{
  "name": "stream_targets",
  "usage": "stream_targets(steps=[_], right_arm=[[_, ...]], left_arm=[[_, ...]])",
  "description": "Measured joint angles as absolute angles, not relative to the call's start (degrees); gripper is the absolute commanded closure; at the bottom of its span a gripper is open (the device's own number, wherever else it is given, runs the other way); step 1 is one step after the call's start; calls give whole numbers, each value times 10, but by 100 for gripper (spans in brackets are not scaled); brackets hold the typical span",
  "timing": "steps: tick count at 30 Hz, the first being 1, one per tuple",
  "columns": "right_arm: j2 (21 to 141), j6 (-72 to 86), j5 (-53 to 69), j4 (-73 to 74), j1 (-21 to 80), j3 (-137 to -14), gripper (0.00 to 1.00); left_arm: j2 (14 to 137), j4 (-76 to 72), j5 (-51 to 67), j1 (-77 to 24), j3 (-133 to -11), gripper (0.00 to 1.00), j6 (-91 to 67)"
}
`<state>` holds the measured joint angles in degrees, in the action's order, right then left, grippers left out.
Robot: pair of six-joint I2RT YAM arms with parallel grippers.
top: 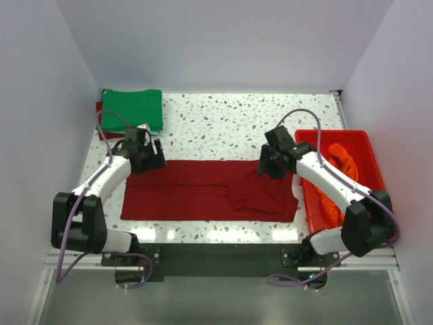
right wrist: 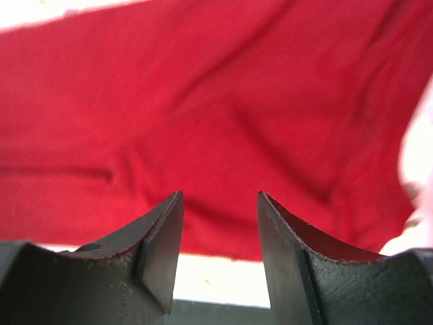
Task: Fold and stack the t-shirts
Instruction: Fold the tshirt
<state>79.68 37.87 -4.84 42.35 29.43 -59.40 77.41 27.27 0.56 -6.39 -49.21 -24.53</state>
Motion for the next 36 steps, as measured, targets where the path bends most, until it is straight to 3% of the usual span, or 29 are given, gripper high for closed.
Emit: stream_targets(steps=[10,15,26,30,32,33,34,36], right_arm=[[912,292,-49,353,157,-627,49],[951,267,-44,323,122,-633,55],[999,233,-35,294,93,-634,57],[1010,229,-34,290,93,-634,68],[1011,228,-32,289,93,-634,76],[1012,227,-32,290,93,-634,88],[1012,225,-32,291,93,-634,93],[1012,227,-34,293,93,-634,96]], left_arm=[[876,191,46,-39,-471,22,-300],[879,168,52,-20,-455,22,-310],[895,125,58,-13,-456,22,-314],[899,115,58,-11,-456,21,-319],[900,114,58,-10,-457,21,-320],[900,113,59,-9,-458,21,-320],[901,113,59,-8,-458,21,-320],[901,112,59,-6,-458,21,-320]])
